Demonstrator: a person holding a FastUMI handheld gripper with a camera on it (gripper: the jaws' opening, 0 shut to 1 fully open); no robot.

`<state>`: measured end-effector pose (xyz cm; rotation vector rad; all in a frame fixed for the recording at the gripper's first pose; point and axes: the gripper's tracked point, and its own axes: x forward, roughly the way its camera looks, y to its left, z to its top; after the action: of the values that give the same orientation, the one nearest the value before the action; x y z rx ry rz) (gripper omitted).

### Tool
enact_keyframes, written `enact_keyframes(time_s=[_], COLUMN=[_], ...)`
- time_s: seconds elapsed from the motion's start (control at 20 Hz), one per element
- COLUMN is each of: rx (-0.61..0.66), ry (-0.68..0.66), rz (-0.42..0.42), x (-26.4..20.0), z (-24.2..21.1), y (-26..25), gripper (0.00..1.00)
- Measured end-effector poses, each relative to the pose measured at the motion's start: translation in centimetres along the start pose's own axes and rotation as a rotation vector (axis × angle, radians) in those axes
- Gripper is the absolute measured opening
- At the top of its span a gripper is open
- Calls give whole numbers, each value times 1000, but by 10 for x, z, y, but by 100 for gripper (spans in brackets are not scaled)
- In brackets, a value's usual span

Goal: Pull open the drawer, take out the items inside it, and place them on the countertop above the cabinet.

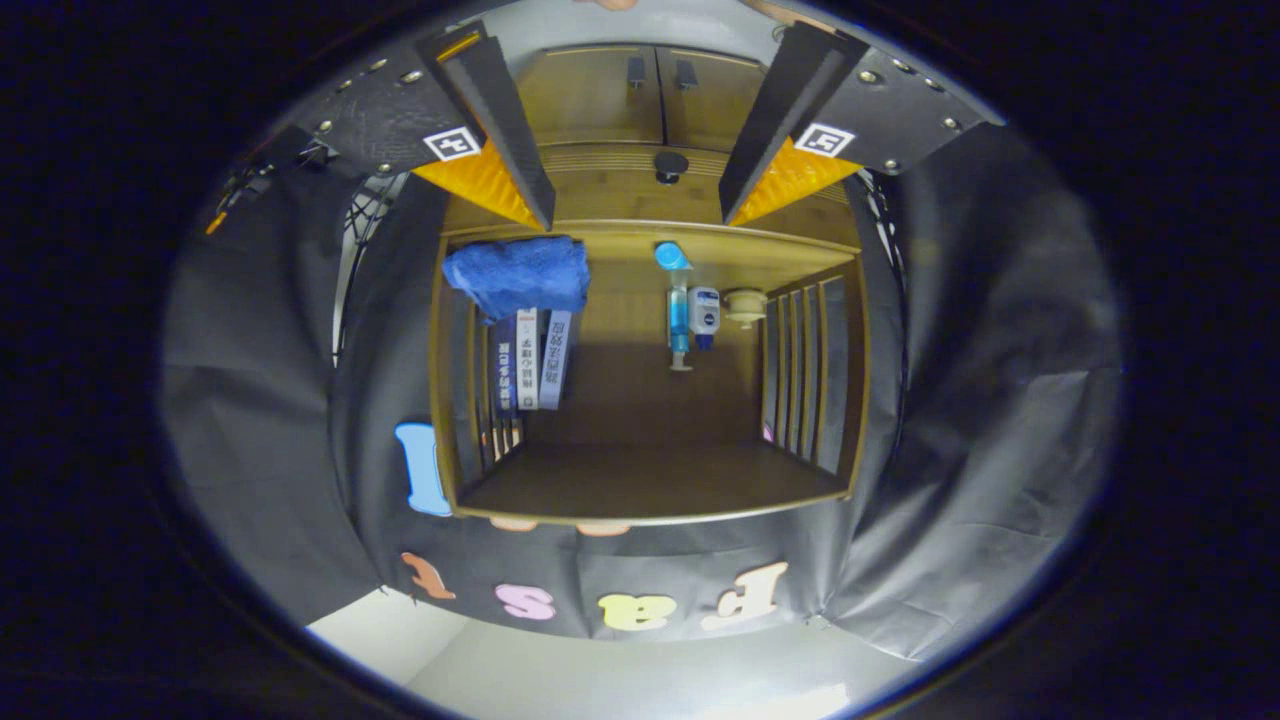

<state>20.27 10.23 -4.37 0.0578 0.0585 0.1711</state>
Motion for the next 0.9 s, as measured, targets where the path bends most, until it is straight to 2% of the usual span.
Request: enact_keyframes(time_s=[0.2, 0.45, 0.7, 0.9], rx=[-7, -11, 2, -15], ry=[-53, -126, -158, -235], rz=[1, -20, -29, -47], x=[-29, -25, -3, 7], z=[28, 51, 35, 17], y=[-36, -104, -175, -224], gripper=[98, 98, 98, 98])
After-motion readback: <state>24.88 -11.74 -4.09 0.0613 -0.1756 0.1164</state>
